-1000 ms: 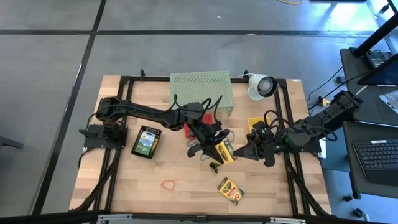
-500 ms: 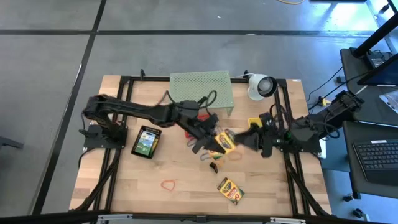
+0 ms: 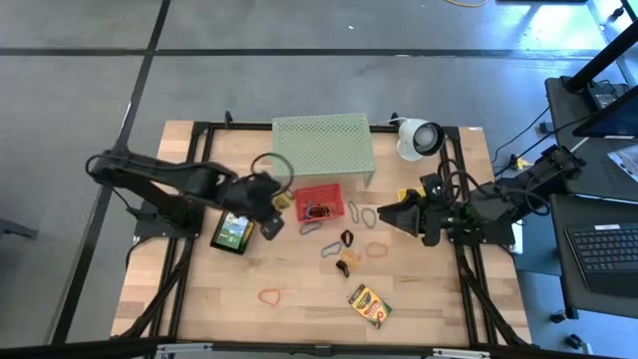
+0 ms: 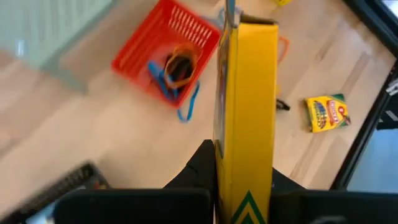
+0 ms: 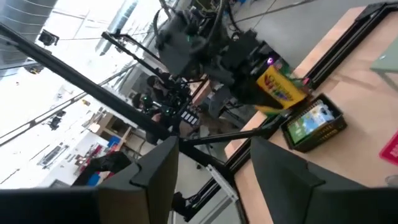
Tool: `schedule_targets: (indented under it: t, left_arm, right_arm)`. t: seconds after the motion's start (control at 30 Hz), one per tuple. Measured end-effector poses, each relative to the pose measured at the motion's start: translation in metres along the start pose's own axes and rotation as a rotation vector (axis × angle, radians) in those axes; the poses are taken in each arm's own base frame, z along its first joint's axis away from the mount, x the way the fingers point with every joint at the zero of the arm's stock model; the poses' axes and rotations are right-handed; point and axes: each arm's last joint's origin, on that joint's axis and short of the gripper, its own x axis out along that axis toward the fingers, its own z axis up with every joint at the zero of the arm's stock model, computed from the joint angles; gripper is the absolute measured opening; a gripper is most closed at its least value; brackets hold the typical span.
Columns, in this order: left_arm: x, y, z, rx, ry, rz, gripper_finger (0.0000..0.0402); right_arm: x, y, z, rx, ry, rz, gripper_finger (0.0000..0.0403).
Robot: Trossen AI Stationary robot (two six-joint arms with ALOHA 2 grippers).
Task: Pick & Place Office Desk Supplies
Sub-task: Put the yellow crayon box into the black bin
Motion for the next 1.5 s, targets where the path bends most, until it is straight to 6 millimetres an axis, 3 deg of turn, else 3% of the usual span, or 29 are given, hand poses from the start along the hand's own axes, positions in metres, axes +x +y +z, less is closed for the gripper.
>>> schedule_targets:
  t: [0.17,0.37,0.63,0.97,1.3,1.5]
  left_arm:
    - [0.028,0.025,-0.041,-0.146,0.017,-0.022,0.0018]
    - [0.051,0.071,-0.09,-0.355,0.035,-0.018,0.0018]
    - [0.059,0.103,-0.123,-0.523,0.055,0.022,0.0018]
    - [0.073,0.121,-0.138,-0.613,0.102,0.124,0.0018]
    - [0.078,0.122,-0.141,-0.654,0.115,0.109,0.0019]
    - [0.08,0.121,-0.143,-0.675,0.15,0.126,0.0058]
  right_arm:
    - [-0.001,0.0,0.002,-0.004,-0.007,0.002,0.0203]
    - [-0.002,0.001,0.003,0.006,0.013,0.021,0.0203]
    - [-0.004,0.001,0.004,0.01,0.024,0.037,0.0203]
    - [-0.004,0.001,0.004,-0.01,0.023,0.037,0.0204]
    - [-0.004,0.001,0.004,-0.012,0.023,0.037,0.0204]
    - [-0.004,0.002,0.004,-0.009,0.02,0.042,0.0204]
